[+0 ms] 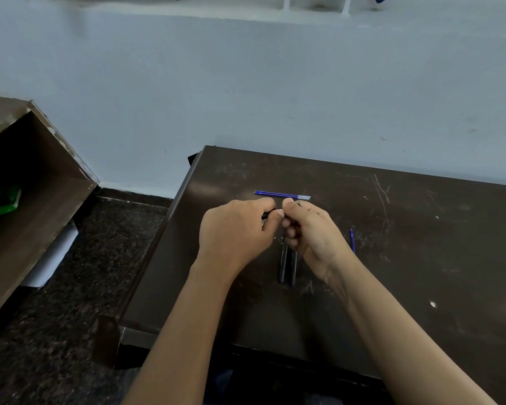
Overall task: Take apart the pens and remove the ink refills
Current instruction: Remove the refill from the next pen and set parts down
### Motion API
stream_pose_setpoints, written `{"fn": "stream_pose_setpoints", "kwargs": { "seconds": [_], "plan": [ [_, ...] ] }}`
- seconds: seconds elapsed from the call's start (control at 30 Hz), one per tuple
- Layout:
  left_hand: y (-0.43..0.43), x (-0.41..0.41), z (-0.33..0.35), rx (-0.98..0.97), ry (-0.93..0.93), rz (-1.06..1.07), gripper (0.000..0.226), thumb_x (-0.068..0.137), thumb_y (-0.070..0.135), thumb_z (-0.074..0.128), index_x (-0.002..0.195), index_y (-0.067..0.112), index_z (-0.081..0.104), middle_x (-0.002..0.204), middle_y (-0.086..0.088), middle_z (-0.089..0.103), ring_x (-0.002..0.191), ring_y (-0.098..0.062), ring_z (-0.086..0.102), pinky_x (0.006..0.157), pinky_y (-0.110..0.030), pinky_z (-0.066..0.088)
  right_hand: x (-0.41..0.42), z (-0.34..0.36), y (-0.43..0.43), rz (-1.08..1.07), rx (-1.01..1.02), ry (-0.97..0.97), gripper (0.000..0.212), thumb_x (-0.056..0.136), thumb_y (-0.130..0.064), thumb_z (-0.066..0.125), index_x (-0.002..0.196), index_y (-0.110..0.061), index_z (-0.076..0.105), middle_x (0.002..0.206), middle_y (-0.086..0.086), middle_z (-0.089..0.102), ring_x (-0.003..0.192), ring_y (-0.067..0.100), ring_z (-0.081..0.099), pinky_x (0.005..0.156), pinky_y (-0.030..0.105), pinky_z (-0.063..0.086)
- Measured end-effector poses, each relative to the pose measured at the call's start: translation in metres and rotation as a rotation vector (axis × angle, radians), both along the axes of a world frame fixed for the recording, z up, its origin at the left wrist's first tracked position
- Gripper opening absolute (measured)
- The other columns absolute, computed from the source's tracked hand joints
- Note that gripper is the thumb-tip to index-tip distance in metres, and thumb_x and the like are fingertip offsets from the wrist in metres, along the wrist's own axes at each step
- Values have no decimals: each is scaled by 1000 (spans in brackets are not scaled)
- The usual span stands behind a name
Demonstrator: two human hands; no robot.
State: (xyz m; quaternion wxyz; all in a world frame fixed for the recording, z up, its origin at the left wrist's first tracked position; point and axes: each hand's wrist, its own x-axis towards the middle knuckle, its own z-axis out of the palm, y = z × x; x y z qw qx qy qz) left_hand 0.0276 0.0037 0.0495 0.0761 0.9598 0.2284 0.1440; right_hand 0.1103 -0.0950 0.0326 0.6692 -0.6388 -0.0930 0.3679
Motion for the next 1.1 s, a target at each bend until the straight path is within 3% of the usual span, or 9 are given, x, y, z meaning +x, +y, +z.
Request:
{"fn": "stream_pose_setpoints", "kwargs": {
  "seconds": [0.3,0.57,0.83,0.97,1.03,1.1],
  "plan": [
    [5,-3,1,6,73,30,41,88,63,38,73,26,49,63,6,53,62,-11,52,47,-21,26,6,0,-2,45,34,31,28,96,-9,44,70,-15,52,63,1,45,53,8,35,47,17,32],
    [1,1,-3,-141,120,62,37,94,54,34,80,26,53,71,5,56,71,-17,56,52,-24,30,13,-6,1,-42,10,46,26,98,-9,43,82,-10,64,62,0,47,54,8,38,51,21,32],
    [4,1,-5,-296,270,97,36,98,45,31,82,23,55,65,7,45,65,-13,47,48,-23,28,5,-17,15,-129,-38,163,24,96,-6,42,81,-8,61,61,1,44,53,9,37,49,21,30],
    [14,-3,-7,-379,376,142,37,99,41,32,94,21,62,80,2,58,73,-16,55,59,-27,39,15,-25,16,-245,-43,238,21,95,-7,42,81,-11,58,61,0,44,52,8,37,46,19,31],
    [20,-6,-7,-371,406,198,37,99,38,32,100,18,63,87,-1,59,76,-17,56,64,-30,42,23,-30,10,-211,-125,125,17,93,-8,46,84,-12,60,65,0,50,55,9,43,50,20,37],
    [22,-9,-6,-369,382,259,35,99,32,31,105,14,60,90,-2,55,79,-20,53,69,-33,43,24,-36,3,-74,-368,-202,11,87,-13,53,85,-16,64,73,-2,60,62,11,53,58,23,43]
  ]
}}
